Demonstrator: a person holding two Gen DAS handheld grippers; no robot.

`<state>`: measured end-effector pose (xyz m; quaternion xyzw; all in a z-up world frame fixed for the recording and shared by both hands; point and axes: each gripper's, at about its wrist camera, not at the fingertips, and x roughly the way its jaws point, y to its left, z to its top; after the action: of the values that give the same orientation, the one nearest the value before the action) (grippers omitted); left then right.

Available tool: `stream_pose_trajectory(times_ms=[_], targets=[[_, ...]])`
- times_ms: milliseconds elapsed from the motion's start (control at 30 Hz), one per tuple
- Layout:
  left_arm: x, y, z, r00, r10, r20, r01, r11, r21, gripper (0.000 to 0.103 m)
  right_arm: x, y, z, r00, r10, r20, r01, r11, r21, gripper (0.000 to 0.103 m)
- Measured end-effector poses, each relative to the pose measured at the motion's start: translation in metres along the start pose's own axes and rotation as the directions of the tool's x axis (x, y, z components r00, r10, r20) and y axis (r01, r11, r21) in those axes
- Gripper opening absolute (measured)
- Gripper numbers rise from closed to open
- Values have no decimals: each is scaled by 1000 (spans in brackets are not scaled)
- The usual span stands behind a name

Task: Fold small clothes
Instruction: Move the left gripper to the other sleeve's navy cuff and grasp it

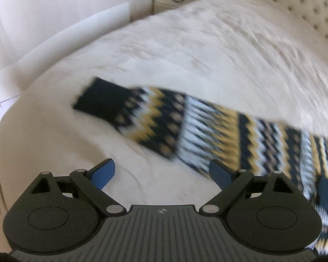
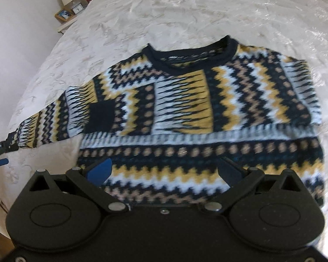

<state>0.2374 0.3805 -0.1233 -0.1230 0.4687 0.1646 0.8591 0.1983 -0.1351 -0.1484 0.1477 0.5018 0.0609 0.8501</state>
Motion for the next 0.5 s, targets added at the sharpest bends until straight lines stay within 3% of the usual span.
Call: stream_pose_trajectory(times_ms=[267, 500], targets=[[27, 34, 42, 1000, 12, 9, -11, 998, -59, 94, 5, 26, -9, 1000, -15, -2, 15, 1000, 26, 102], [65, 50, 43, 996, -4, -90, -6, 995, -103, 94, 10, 40, -9, 1000, -22, -19, 23, 999, 42, 102]])
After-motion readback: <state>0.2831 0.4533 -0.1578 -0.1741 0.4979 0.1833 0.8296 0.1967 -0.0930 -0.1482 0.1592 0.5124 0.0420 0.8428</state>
